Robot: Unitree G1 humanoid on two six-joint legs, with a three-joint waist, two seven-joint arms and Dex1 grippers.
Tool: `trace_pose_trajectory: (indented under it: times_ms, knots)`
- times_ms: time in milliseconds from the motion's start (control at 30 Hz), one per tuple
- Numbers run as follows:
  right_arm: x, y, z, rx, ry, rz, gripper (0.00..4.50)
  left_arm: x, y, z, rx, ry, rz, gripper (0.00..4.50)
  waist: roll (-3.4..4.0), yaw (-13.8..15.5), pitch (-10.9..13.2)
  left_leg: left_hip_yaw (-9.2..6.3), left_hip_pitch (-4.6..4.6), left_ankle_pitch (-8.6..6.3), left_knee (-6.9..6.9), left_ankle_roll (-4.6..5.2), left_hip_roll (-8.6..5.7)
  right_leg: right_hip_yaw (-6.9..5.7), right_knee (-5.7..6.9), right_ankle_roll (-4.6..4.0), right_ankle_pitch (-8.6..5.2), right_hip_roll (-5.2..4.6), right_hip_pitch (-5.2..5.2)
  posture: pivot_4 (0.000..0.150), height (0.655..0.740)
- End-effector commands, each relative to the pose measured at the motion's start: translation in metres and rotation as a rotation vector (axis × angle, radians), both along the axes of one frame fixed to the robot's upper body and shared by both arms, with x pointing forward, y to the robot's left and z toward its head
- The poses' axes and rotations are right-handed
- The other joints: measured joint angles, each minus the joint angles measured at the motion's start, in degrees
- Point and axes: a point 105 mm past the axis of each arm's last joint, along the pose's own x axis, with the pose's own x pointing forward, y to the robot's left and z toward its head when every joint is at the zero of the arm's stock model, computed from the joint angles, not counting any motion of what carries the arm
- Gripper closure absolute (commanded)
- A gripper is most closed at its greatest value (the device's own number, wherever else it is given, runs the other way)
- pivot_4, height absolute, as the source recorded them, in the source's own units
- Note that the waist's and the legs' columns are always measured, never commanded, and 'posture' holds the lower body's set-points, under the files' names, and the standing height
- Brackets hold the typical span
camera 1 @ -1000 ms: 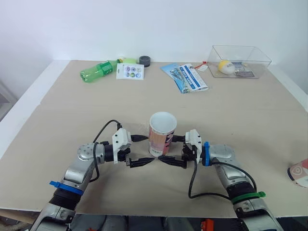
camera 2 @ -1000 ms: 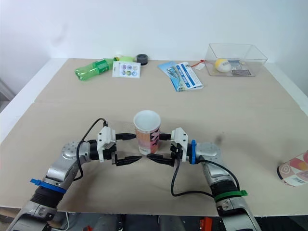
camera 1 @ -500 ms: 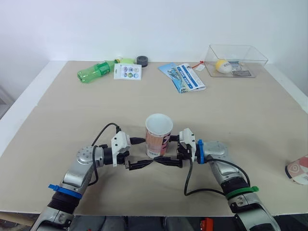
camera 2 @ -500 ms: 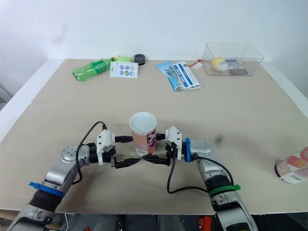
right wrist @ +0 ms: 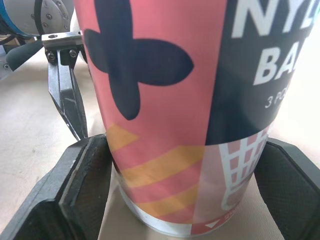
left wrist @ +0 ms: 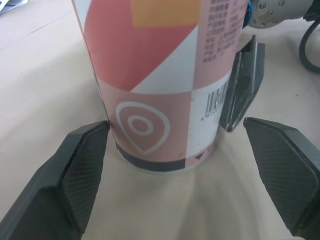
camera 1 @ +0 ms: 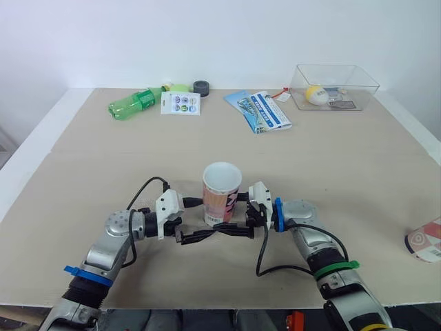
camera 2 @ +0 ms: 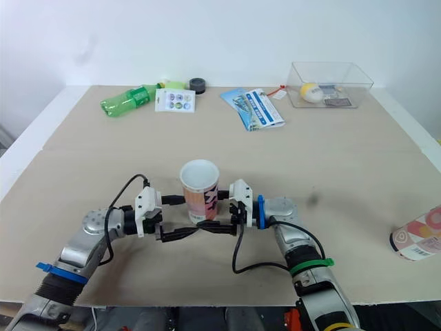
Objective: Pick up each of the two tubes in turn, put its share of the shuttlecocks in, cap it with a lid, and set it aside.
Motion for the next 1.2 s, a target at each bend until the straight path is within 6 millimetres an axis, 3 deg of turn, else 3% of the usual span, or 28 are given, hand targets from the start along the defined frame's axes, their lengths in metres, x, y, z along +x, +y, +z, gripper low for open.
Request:
trace_pose_trajectory:
  times_ms: [33, 367, 400, 467, 1000, 1133, 1200]
  knots:
    - [-0.003, 0.006, -0.007, -0.005, 0.024, 0.019, 0.0, 0.0, 0.007, 0.013, -0.008, -0.061, 0.022, 0.04, 0.0, -0.02, 0.0, 0.01, 0.0, 0.0, 0.0, 0.0, 0.02, 0.0, 0.0, -0.01, 0.01, 0.01, 0.0, 0.15, 0.74]
    - [-0.004, 0.004, -0.008, -0.002, 0.017, 0.016, 0.0, 0.002, 0.006, 0.015, -0.007, -0.068, 0.025, 0.04, 0.0, -0.03, 0.0, 0.04, 0.05, -0.01, -0.04, -0.01, 0.17, 0.0, 0.0, -0.13, 0.03, 0.15, -0.02, 0.15, 0.74]
    - [-0.003, 0.004, -0.009, -0.004, 0.014, 0.01, 0.54, 0.002, 0.005, 0.015, -0.008, -0.069, 0.024, 0.0, 0.0, -0.03, 0.0, 0.04, 0.05, -0.01, -0.04, -0.01, 0.18, 0.0, 0.0, -0.13, 0.03, 0.16, -0.03, 0.15, 0.74]
    - [-0.002, 0.004, -0.009, -0.009, 0.003, -0.006, 1.17, 0.002, 0.004, 0.015, -0.01, -0.069, 0.021, 0.0, 0.0, -0.03, 0.0, 0.05, 0.04, -0.01, -0.05, -0.01, 0.2, 0.0, 0.0, -0.14, 0.03, 0.18, -0.04, 0.15, 0.74]
    - [-0.003, -0.004, -0.005, -0.001, -0.003, -0.036, 1.17, 0.004, 0.003, 0.013, -0.002, -0.071, 0.008, 0.0, 0.0, 0.02, 0.0, 0.05, 0.02, -0.02, -0.08, -0.04, 0.25, 0.0, -0.01, -0.21, -0.01, 0.23, -0.07, 0.15, 0.74]
    - [0.004, -0.017, 0.006, 0.037, -0.012, -0.131, 1.17, 0.004, 0.001, 0.015, -0.009, -0.077, 0.001, 0.0, -0.01, 0.22, 0.01, 0.06, -0.05, -0.03, -0.08, -0.04, 0.24, 0.0, -0.03, -0.2, -0.02, 0.22, -0.1, 0.15, 0.74]
    - [0.012, -0.034, 0.018, 0.087, -0.019, -0.25, 1.17, 0.003, -0.002, 0.017, -0.014, -0.081, -0.013, 0.0, -0.02, 0.49, 0.02, 0.05, -0.12, -0.03, -0.08, -0.04, 0.23, 0.0, -0.04, -0.2, -0.02, 0.21, -0.16, 0.15, 0.74]
